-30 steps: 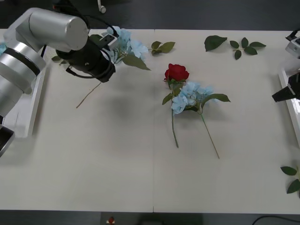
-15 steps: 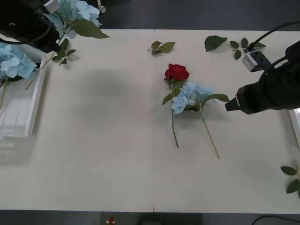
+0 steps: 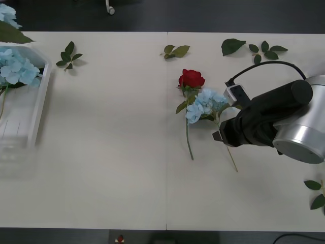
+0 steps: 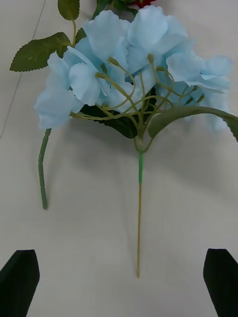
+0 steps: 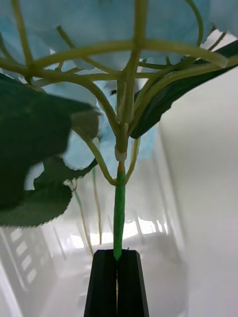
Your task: Put the red flowers into the right box and the blue flowers into the left box
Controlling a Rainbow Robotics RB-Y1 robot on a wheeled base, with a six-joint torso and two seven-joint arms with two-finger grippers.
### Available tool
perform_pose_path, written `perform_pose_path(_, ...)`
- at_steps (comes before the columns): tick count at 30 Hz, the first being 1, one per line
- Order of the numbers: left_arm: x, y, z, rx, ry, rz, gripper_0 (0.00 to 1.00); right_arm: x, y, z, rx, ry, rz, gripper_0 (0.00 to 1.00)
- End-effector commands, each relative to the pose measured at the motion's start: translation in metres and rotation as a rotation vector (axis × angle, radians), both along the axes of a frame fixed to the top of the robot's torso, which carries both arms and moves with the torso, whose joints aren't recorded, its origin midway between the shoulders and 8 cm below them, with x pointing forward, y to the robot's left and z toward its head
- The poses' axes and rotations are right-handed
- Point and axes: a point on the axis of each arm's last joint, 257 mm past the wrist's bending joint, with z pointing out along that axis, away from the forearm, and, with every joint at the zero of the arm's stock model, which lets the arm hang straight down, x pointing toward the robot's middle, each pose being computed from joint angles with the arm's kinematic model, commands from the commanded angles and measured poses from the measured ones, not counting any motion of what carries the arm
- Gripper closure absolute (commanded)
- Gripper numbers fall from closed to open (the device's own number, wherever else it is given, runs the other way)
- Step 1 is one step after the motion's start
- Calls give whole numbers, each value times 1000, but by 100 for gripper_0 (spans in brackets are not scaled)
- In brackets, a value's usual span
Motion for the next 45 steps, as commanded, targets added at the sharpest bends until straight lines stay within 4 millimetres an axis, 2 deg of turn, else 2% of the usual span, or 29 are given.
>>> perform_pose_path(1,-21,48,7,2,-18,180,100,23,11,10,66,-43,-30,4)
perform_pose_path(5,-27,68,-12,15,-14,264,100,37,12,4,95,-55,-38,3)
perform_pose_path(13,-23,74,-52,39,5,368,100,51,12,-17,115,-68,-18,3)
perform_pose_path(23,-10,98,-114,144,4,416,100,69,19,-43,135,-92,10,3)
perform_pose_path(30,-1,99,-131,163,-23,404,100,83,20,-57,121,-109,52,4)
perform_pose_path(31,0,99,-130,163,-26,403,86,85,19,-59,116,-110,56,3)
perform_pose_path(32,0,98,-130,159,-27,403,61,85,19,-60,113,-109,59,3)
perform_pose_path(33,0,98,-131,158,-26,404,20,86,19,-62,107,-107,63,3)
perform_pose_path(34,1,97,-130,156,-29,402,0,88,19,-64,102,-105,67,3)
perform_pose_path(39,3,97,-129,162,-34,392,0,90,22,-67,105,-97,65,6)
perform_pose_path(40,4,95,-127,164,-37,385,0,90,23,-69,104,-94,67,12)
perform_pose_path(44,7,95,-119,155,-55,382,0,90,23,-69,102,-95,71,48)
perform_pose_path(45,8,95,-115,150,-61,381,0,90,23,-69,102,-95,73,60)
